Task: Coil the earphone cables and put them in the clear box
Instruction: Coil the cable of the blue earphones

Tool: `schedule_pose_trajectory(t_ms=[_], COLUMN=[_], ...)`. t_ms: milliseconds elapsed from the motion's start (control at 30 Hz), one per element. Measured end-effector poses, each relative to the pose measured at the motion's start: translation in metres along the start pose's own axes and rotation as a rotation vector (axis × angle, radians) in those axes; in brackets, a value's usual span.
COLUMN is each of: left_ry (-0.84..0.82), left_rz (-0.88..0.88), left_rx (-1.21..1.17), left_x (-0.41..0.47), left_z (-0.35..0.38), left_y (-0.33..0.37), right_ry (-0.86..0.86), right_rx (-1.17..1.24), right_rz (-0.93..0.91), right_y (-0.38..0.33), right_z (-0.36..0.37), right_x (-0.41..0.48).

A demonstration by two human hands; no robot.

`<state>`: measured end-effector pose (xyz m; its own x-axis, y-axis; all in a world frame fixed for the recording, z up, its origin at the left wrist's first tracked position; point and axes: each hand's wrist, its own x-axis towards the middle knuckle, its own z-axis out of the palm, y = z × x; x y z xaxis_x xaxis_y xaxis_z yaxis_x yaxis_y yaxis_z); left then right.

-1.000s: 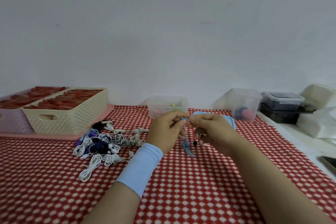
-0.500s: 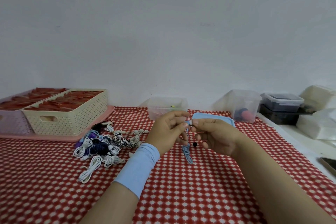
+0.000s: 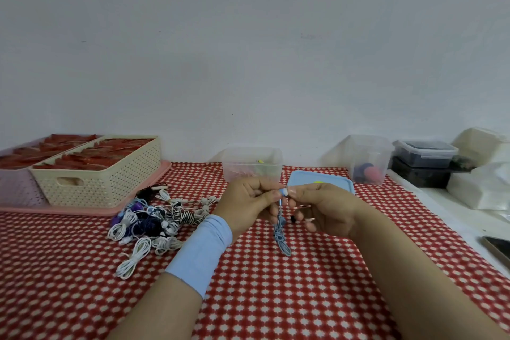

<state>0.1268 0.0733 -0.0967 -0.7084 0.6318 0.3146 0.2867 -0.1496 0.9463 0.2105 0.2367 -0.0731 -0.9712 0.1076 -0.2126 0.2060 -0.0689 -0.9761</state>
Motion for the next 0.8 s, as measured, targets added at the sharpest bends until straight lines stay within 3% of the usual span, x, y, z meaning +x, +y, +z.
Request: schedule_pose_trajectory(t_ms=[200,433,800], left_ry=[-0.016,-0.001,0.073], left_rz=[-0.049,-0.072,-0.083], left_rx=[0.024,-0.104,-0.097], left_x=[0.0013,-0.0001,-0.0006], left_z=[-0.0027,0.0023,0.0067], left_y=[-0.0043,0.0002,0.0032], right_ry=[0.013,-0.009,0.038], right_rx=[-0.054,-0.013,-0.034], right_rz=[0.05,-0.104,-0.21], right_y=[0.0027,0.0005,0.0041], right_z=[-0.0007,0.0005,0.0011], right_x=[0.0019,-0.0008,0.0052])
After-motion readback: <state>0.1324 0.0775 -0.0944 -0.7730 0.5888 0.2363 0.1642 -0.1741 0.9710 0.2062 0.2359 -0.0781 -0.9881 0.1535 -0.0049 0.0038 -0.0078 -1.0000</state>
